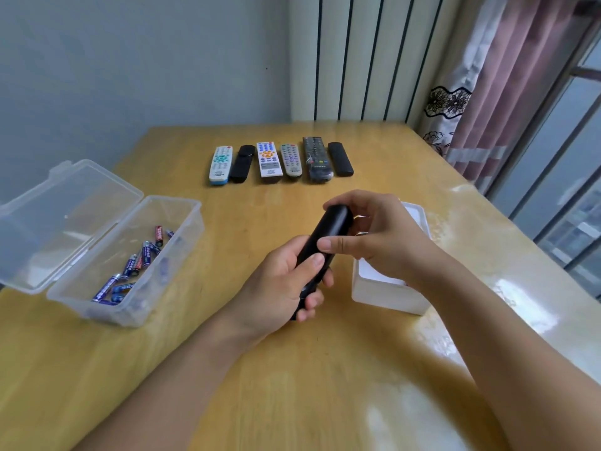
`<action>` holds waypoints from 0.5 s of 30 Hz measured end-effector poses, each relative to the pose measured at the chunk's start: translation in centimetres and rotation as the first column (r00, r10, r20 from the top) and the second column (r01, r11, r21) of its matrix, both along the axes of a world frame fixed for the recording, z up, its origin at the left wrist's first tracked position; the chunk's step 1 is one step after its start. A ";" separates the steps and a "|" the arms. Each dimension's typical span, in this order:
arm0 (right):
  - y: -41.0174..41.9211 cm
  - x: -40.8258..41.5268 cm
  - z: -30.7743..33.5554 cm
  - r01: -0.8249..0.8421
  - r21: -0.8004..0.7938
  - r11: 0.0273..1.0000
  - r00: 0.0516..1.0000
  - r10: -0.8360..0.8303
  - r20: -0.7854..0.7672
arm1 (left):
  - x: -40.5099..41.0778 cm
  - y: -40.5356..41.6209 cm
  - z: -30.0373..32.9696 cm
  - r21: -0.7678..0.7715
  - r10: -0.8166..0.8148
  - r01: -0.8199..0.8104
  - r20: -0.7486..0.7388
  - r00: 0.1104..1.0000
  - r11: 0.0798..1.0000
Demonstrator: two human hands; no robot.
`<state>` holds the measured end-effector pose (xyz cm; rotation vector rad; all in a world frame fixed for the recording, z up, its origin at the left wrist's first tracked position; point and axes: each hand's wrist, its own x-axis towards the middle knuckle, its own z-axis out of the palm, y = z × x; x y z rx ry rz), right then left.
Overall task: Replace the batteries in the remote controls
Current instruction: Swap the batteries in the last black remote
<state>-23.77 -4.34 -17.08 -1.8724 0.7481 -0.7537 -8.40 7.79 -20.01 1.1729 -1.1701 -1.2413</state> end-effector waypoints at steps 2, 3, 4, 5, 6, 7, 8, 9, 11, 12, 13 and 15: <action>0.0 0.0 0.0 -0.005 0.011 1.000 1.000 0.005 0.019 | 0.1 0.0 0.1 -0.005 -0.002 0.002 0.016 1.000 1.000; 0.1 0.0 0.1 -0.011 0.015 1.000 0.999 0.010 0.032 | 0.1 0.1 0.1 -0.008 -0.003 0.004 0.021 1.000 1.000; 0.1 0.1 0.1 -0.018 0.016 1.000 0.999 0.017 0.042 | 0.2 0.1 0.1 -0.012 -0.003 0.003 0.022 1.000 1.000; 0.1 0.1 0.2 -0.023 0.015 1.000 0.999 0.022 0.050 | 0.2 0.1 0.0 -0.014 -0.004 0.005 0.024 1.000 1.000; 0.2 0.0 0.3 -0.021 0.010 1.000 0.998 0.020 0.055 | 0.2 0.1 0.0 -0.017 -0.008 0.008 0.025 1.000 1.000; 0.2 0.0 0.3 -0.012 0.001 1.000 0.998 0.012 0.062 | 0.3 0.1 0.1 -0.021 -0.009 0.009 0.024 1.000 1.000; 0.2 0.0 0.4 0.001 -0.012 1.000 0.998 0.000 0.065 | 0.3 0.0 0.1 -0.023 -0.008 0.009 0.020 1.000 1.000; 0.3 -0.1 0.5 0.011 -0.026 1.000 0.998 -0.010 0.069 | 0.4 0.0 0.1 -0.022 -0.005 0.006 0.016 1.000 1.000; 0.5 0.0 0.6 0.017 -0.042 0.999 0.996 -0.014 0.083 | 0.4 -0.1 0.2 -0.018 0.004 -0.004 0.009 1.000 1.000; 0.5 0.0 0.6 0.017 -0.043 0.999 0.996 -0.013 0.092 | 0.4 -0.2 0.2 -0.017 0.009 -0.009 0.006 1.000 1.000; 0.4 -0.1 0.6 0.019 -0.037 0.999 0.995 -0.015 0.102 | 0.4 -0.2 0.2 -0.018 0.015 -0.015 0.005 1.000 1.000; 0.5 -0.2 0.6 0.031 -0.046 0.998 0.996 -0.027 0.090 | 0.5 -0.3 0.1 -0.007 0.020 -0.020 -0.006 1.000 1.000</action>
